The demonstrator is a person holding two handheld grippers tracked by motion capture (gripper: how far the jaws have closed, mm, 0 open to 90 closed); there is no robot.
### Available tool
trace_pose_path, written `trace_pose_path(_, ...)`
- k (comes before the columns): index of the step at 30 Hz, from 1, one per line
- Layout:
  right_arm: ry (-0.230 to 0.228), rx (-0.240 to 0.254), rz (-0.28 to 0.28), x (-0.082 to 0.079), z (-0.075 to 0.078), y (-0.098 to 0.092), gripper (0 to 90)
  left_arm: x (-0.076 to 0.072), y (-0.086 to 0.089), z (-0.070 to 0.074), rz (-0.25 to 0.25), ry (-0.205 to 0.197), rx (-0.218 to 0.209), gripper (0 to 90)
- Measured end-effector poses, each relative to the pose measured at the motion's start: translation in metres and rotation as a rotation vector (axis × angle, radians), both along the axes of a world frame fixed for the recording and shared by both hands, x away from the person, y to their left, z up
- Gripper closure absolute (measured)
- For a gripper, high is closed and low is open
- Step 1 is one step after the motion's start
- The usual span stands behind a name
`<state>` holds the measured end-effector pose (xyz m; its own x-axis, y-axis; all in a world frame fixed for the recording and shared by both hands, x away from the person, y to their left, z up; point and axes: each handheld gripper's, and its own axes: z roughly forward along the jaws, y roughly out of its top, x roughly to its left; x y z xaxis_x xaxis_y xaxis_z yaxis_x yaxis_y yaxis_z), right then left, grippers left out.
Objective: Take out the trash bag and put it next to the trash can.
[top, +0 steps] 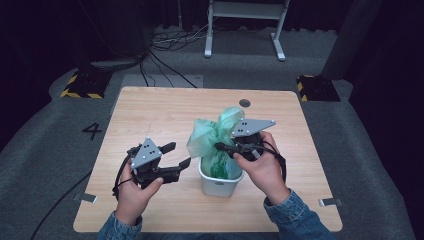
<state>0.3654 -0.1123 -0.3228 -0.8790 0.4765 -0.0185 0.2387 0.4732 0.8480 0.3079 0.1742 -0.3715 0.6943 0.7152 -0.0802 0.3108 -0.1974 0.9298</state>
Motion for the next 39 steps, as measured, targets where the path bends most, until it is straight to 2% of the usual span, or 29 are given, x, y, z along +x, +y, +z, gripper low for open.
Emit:
trace_pose_path(1,-0.006,0.01,-0.003,-0.001,0.002,-0.002,87.5,-0.001,0.002,0.0,0.009,0.001,0.011,30.1)
trace_pose_path(6,-0.035,0.074,-0.003,-0.003,0.015,-0.01,87.3,-0.004,0.012,-0.002,0.051,-0.009,-0.014,29.6)
trace_pose_path(13,-0.078,0.142,-0.013,-0.008,0.033,-0.024,87.1,-0.008,0.022,-0.005,0.093,-0.011,0.044,28.4)
trace_pose_path(21,-0.115,0.208,-0.021,-0.014,0.058,-0.043,86.9,-0.01,0.029,-0.007,0.104,-0.006,0.053,26.3)
trace_pose_path(25,-0.143,0.213,-0.035,-0.016,0.069,-0.053,86.9,-0.011,0.033,-0.01,0.109,0.009,0.07,26.0)
trace_pose_path(30,-0.171,0.196,-0.07,-0.019,0.078,-0.068,86.5,-0.012,0.037,-0.012,0.123,0.018,0.078,25.8)
trace_pose_path(35,-0.181,0.185,-0.12,-0.016,0.079,-0.089,86.3,-0.012,0.041,-0.015,0.132,0.024,0.086,25.6)
trace_pose_path(39,-0.183,0.174,-0.158,-0.014,0.075,-0.104,86.2,-0.011,0.047,-0.018,0.145,0.035,0.118,24.9)
